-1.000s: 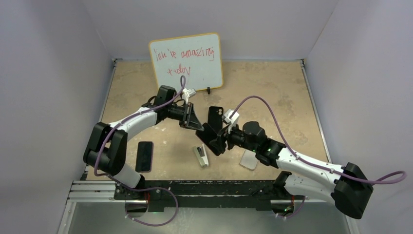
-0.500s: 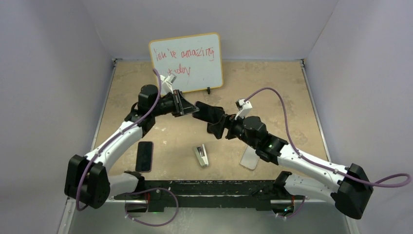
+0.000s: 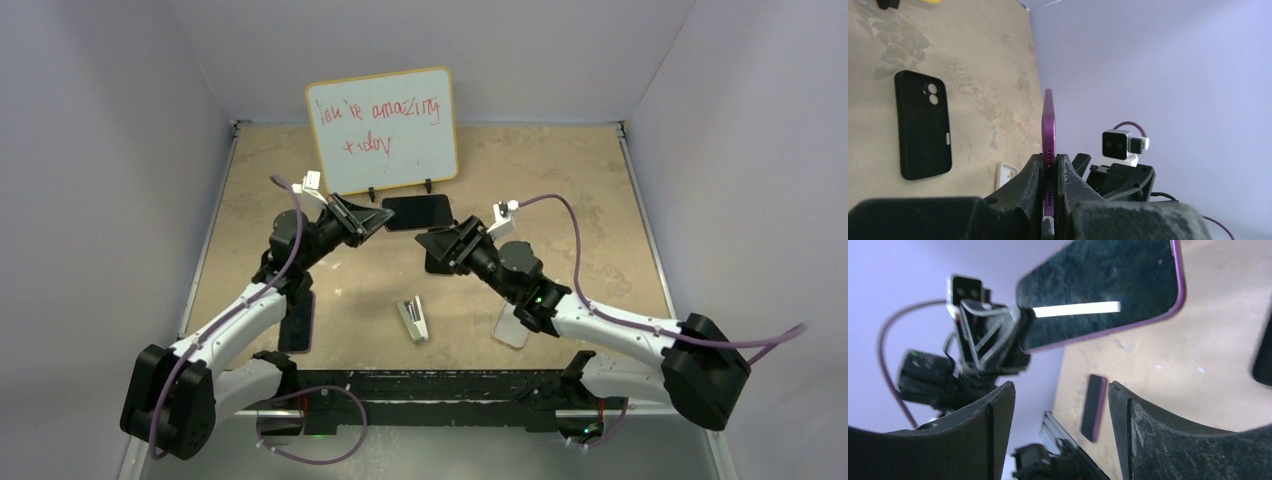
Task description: Put the phone into the phone case
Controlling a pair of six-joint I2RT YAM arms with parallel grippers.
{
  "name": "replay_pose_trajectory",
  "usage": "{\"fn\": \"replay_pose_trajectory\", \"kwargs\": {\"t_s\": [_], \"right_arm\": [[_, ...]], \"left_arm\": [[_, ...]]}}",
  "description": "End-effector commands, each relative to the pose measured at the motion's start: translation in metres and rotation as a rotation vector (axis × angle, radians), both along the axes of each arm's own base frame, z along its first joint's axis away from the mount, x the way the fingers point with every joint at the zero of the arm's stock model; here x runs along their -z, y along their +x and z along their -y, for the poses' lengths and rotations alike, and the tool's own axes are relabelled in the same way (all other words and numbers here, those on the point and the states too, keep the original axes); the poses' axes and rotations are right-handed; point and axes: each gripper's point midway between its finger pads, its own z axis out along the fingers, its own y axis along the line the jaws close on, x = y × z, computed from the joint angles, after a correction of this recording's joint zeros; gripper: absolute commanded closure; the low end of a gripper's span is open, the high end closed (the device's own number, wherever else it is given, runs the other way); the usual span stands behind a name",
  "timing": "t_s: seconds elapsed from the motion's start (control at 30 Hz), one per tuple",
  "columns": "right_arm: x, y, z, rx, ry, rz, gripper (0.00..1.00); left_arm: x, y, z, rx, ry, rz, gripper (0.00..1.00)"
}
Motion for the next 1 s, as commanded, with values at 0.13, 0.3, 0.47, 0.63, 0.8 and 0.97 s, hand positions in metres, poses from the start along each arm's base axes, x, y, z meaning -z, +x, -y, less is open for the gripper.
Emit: {"fn": "replay_pose_trajectory", "kwargs": {"t_s": [0.13, 0.3, 0.47, 0.63, 0.8, 0.97], "right_arm": [[-0.078, 0.026, -0.03, 0.011, 0.278, 0.028, 0.32], [-0.077, 0.034, -0.028, 0.052, 0.286, 0.017, 0.31], [-0.072, 0.038, -0.03, 0.069, 0.28, -0.027, 0.33], [-0.072, 0.042, -0.032, 0.083, 0.304, -0.031, 0.53], [-0.075, 0.045, -0.035, 0.08, 0.311, -0.026, 0.76], [-0.076, 0.04, -0.033, 0.07, 0.295, -0.018, 1.0]], "left_arm": [[-0.053, -0.014, -0.016, -0.065, -0.307, 0.06, 1.0], [-0.061, -0.025, -0.012, -0.013, -0.332, 0.082, 1.0], [-0.067, -0.034, -0.013, -0.004, -0.363, 0.085, 1.0], [-0.062, -0.035, -0.013, -0.007, -0.341, 0.074, 1.0], [-0.048, -0.037, -0.011, 0.003, -0.322, 0.048, 1.0], [-0.034, -0.04, -0.011, 0.004, -0.297, 0.02, 0.97]]}}
